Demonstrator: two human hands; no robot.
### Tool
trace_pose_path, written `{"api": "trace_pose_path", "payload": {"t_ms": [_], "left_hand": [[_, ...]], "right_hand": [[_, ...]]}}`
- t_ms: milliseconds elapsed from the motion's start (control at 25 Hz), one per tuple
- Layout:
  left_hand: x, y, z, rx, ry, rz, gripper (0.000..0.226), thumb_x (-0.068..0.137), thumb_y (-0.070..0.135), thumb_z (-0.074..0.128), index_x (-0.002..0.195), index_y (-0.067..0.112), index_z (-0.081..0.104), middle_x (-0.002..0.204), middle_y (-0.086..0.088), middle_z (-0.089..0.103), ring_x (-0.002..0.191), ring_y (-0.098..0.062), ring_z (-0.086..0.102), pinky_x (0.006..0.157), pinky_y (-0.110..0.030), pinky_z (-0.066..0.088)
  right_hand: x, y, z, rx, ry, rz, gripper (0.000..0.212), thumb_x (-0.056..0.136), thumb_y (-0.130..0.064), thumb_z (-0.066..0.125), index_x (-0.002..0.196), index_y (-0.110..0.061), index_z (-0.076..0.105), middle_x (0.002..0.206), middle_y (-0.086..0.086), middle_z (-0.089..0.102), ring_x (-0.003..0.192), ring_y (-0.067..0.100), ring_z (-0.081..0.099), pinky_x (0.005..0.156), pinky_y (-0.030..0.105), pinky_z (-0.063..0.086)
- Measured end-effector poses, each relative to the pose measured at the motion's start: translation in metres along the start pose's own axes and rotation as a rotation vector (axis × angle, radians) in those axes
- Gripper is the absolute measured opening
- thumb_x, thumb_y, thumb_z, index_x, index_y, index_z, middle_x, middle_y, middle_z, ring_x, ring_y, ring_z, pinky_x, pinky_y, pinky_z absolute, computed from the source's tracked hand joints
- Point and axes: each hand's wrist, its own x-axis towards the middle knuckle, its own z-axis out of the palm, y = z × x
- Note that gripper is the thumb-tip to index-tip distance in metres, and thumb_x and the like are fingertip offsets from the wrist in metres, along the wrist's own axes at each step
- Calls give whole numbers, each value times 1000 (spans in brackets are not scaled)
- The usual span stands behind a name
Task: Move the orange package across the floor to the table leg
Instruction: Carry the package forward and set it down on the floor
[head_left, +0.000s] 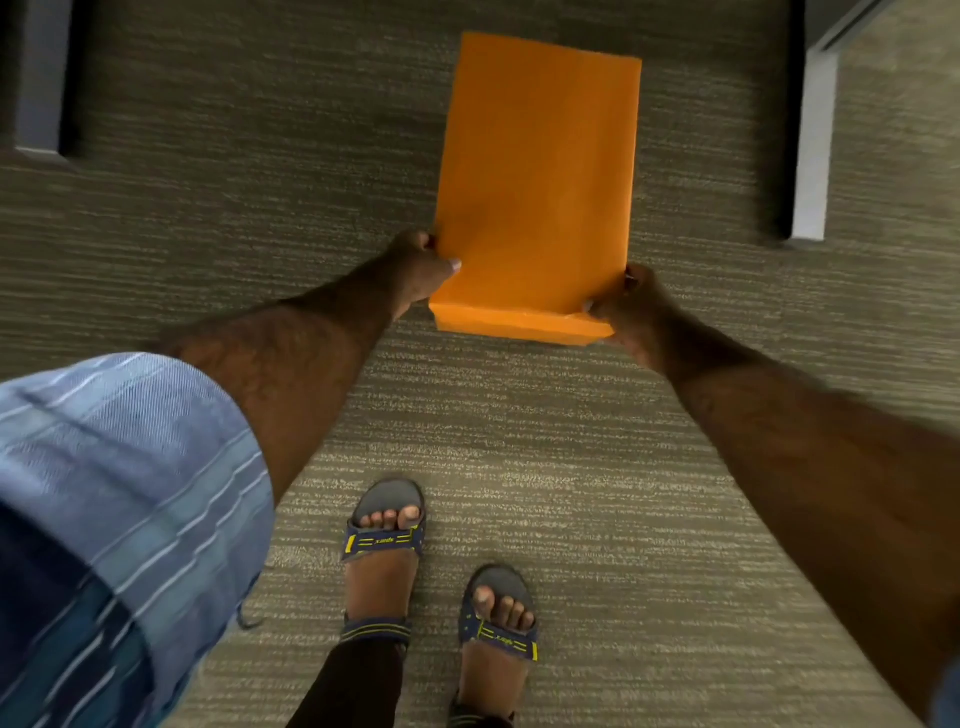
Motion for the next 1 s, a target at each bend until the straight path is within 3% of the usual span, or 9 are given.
{"api": "trace_pose_path", "payload": {"t_ms": [160, 280, 320, 480, 560, 640, 760, 920, 1000], "left_hand": [[0, -5, 8, -20, 19, 34, 49, 104, 19, 57, 150, 8, 48, 147, -15, 60, 127, -31, 58, 105, -41, 49], [-11, -5, 16, -56, 50, 46, 44, 105, 27, 53, 144, 8, 53, 119, -8, 65, 110, -25, 58, 86, -31, 47], [-15, -5, 17, -68, 57, 37, 50, 103, 35, 55, 145, 8, 51, 119, -7, 64, 114, -26, 59, 89, -32, 47], [-35, -4, 12, -61, 66, -40, 83, 99, 55, 57, 161, 9, 28, 165, -16, 39, 149, -35, 43, 104, -35, 38], [-43, -2, 5, -48, 56, -49, 90, 97, 59, 57, 163, 11, 21, 171, -16, 30, 154, -35, 36, 112, -40, 38], [-48, -1, -1, -45, 34, -66, 98, 93, 63, 60, 165, 12, 17, 173, -15, 25, 156, -36, 33, 120, -46, 35], [-50, 8, -7, -14, 11, -88, 107, 88, 67, 65, 166, 13, 16, 172, -17, 27, 153, -39, 37, 122, -53, 37], [-39, 11, 8, 52, 21, -90, 100, 90, 65, 63, 163, 7, 25, 167, -19, 36, 150, -40, 41, 120, -47, 39], [-28, 5, 16, 70, 40, -82, 94, 88, 69, 61, 154, 5, 42, 156, -23, 50, 138, -41, 54, 109, -45, 47]], "right_hand": [[-29, -19, 8, -65, 80, -2, 83, 90, -5, 80, 159, -19, 37, 155, 7, 51, 130, 29, 55, 99, 51, 56], [-32, -15, 7, -175, 142, -27, 86, 95, -7, 74, 166, -21, 28, 162, 9, 48, 124, 27, 56, 87, 42, 54], [-36, -16, 7, -189, 154, -31, 85, 96, -8, 72, 167, -21, 26, 163, 10, 47, 125, 28, 58, 86, 42, 56], [-58, -24, 6, -222, 145, -70, 77, 100, -12, 69, 165, -17, 28, 161, 13, 48, 103, 20, 62, 74, 40, 58], [-70, -30, 4, -242, 137, -68, 74, 103, -17, 67, 165, -15, 27, 165, 13, 44, 112, 22, 60, 81, 40, 58], [-82, -33, 4, -232, 134, -65, 73, 105, -21, 66, 166, -14, 25, 168, 12, 41, 129, 27, 55, 85, 37, 54], [-90, -38, 3, -209, 125, -74, 79, 104, -31, 67, 167, -14, 22, 169, 13, 40, 145, 36, 49, 103, 46, 52], [-82, -40, -1, -222, 126, -29, 89, 100, -50, 69, 167, -11, 24, 167, 16, 42, 133, 35, 56, 94, 43, 52], [-71, -35, -3, -240, 101, 12, 103, 95, -64, 68, 168, -11, 20, 168, 18, 41, 138, 38, 55, 98, 45, 52]]}}
